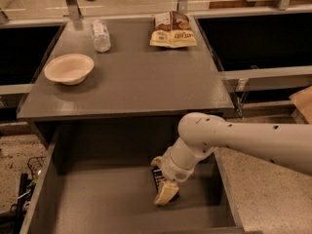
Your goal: Pick rxbar chocolate from top drawer and place on counter
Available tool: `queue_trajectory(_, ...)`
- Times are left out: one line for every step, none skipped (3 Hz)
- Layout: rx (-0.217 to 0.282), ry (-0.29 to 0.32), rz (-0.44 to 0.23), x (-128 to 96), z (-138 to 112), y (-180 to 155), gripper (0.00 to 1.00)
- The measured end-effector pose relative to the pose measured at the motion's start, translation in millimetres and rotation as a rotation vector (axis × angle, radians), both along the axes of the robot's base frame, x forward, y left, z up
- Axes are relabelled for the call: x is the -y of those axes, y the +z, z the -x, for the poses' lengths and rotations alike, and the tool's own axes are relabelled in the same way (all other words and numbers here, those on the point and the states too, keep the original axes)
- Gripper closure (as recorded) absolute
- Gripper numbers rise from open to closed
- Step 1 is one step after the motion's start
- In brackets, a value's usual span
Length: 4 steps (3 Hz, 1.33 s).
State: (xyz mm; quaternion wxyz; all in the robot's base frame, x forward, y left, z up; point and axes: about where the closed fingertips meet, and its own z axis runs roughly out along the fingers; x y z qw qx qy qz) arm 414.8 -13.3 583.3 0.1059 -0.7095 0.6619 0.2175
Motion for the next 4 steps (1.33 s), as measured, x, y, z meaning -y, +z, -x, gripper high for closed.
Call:
queue_trajectory(0.0,0.0,0.0,0.0,0.0,0.0,0.7)
queue_trajectory(0.0,0.0,0.0,0.0,0.0,0.0,0.93)
queue_trajectory(0.0,0.0,0.0,0.0,0.0,0.3,1.0)
queue_trajectory(-0.002,-0.001,0.0,0.3,-0.6,9.3,1.0)
